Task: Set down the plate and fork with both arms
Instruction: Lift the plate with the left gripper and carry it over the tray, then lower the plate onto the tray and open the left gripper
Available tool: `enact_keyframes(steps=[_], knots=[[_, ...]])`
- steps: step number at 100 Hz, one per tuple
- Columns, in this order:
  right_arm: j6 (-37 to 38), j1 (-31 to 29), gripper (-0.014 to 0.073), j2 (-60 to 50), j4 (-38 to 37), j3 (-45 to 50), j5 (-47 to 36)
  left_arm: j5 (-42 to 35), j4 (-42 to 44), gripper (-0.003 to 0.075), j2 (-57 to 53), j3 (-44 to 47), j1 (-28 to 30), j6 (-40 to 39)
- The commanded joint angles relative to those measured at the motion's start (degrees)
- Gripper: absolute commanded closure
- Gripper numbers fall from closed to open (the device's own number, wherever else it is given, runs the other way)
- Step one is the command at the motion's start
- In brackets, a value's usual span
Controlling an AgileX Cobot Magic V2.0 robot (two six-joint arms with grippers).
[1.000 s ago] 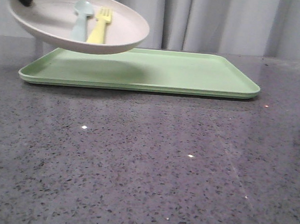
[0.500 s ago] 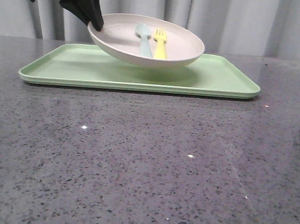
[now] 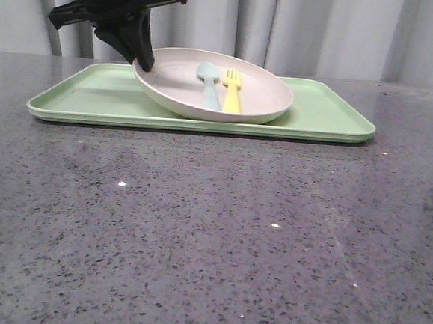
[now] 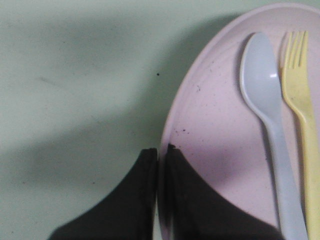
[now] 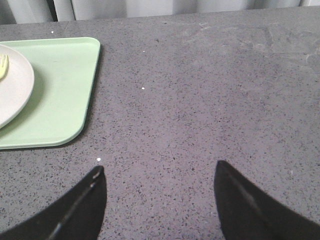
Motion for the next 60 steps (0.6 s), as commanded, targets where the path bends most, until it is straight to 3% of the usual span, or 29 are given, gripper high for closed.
enact_keyframes(steps=[1,27,51,60], knots=[[-0.5,0.0,0.0118,0.6,-0.3,-2.0,-4.2,-3.5,-1.1,0.0741,-3.4,-2.0,-0.4,-0.7],[-0.5,0.0,0.0118,0.6,-0.3,-2.0,-4.2,-4.3,-0.4,0.0718,-3.4,-2.0,-0.4,-0.7],[-0.5,0.0,0.0118,0.6,-0.3,-2.0,-4.3,-4.3,-0.3,0.0460,-3.4,-2.0,0.5,-0.7],[-0.5,0.0,0.0118,0.6,-0.3,-2.0,-4.3,-4.3,-0.3,0.0398,-3.4,-2.0,0.6,-0.7]])
